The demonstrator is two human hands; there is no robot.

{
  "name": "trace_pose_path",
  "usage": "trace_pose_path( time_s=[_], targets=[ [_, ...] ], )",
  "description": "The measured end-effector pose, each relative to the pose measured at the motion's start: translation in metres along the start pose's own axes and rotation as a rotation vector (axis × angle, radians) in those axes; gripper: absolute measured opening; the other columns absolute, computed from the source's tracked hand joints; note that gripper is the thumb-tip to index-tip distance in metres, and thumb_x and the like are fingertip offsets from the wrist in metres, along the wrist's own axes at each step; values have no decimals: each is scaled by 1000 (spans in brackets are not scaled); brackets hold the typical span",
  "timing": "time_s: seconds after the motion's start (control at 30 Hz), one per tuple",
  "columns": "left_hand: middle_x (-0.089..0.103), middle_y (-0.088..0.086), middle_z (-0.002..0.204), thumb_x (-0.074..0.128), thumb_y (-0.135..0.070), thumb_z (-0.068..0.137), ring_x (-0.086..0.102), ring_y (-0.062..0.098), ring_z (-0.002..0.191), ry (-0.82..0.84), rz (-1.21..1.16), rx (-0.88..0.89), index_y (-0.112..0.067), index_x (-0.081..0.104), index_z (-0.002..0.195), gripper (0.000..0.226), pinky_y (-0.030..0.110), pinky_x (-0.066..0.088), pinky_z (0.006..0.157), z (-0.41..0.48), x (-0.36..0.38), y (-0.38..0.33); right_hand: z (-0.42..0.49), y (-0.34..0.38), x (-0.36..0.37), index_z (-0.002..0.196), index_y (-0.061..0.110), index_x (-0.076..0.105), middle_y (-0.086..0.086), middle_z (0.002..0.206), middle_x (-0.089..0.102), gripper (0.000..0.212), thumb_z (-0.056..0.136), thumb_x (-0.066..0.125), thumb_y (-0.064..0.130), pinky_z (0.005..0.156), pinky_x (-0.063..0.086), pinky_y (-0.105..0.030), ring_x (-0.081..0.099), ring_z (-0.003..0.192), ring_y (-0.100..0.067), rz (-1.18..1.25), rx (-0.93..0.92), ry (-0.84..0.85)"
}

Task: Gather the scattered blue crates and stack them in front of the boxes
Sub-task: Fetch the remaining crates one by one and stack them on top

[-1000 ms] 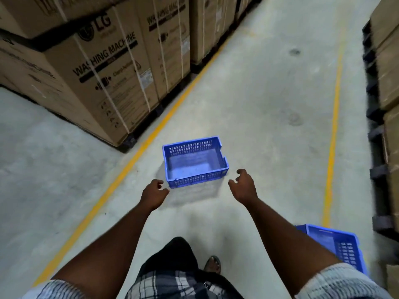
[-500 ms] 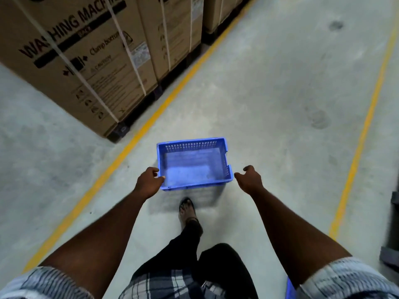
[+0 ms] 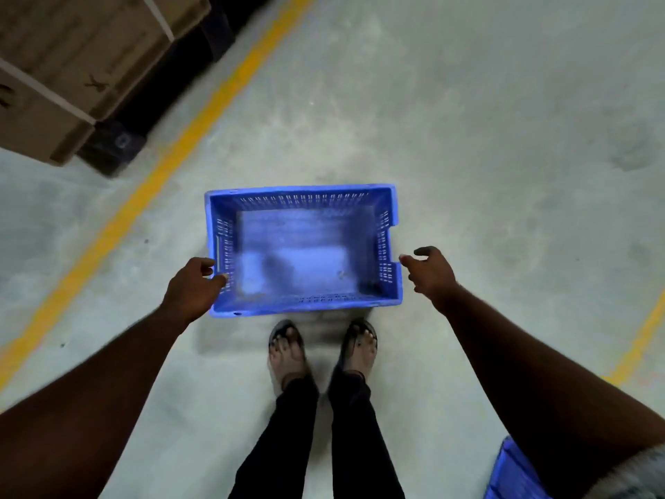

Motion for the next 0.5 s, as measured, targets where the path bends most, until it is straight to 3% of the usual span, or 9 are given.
trace_pose_path(
  time_s=[0.1, 0.2, 0.27, 0.37, 0.5],
  targets=[
    [58, 12, 135, 68, -26, 89, 56, 33, 121, -56, 5, -37, -10, 51, 134, 51, 42, 43, 100, 64, 36, 27, 70, -9, 29, 115, 21, 49, -4, 91, 68, 43, 81, 66, 42, 88, 54, -45, 67, 90, -25, 1, -8, 15],
    [55, 20, 135, 71, -22, 87, 53, 37, 123, -157, -1, -68, -3, 48, 137, 58, 43, 40, 101, 111, 58, 46, 122, -17, 49, 124, 17, 48, -3, 85, 62, 49, 85, 66, 39, 63, 49, -32, 62, 74, -19, -16, -2, 21],
    [53, 25, 134, 71, -21, 86, 51, 39, 125, -189, 21, -88, 2, 46, 137, 61, 43, 38, 104, 137, 70, 56, 148, -20, 61, 130, 17, 44, -6, 94, 60, 51, 87, 66, 35, 52, 41, -25, 55, 69, -13, 15, 13, 49],
    [53, 28, 131, 72, -32, 82, 53, 43, 121, -245, 23, -125, 0, 49, 134, 65, 45, 41, 107, 164, 72, 71, 172, -20, 75, 137, 23, 37, -10, 112, 60, 58, 88, 66, 35, 59, 45, -28, 57, 81, -17, 73, 24, 112],
    [57, 20, 127, 68, -47, 70, 61, 39, 110, -334, -88, -171, -12, 53, 129, 70, 50, 49, 98, 185, 62, 85, 183, -16, 89, 134, 32, 34, -4, 104, 63, 57, 87, 66, 26, 65, 44, -33, 59, 80, -18, 118, 10, 200]
  ],
)
Point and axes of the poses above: each hand's wrist, its own z-axis towards the middle knuckle, its own x-axis out of the palm, y = z × x, the point moved 9 cm from there along z, towards the middle knuckle
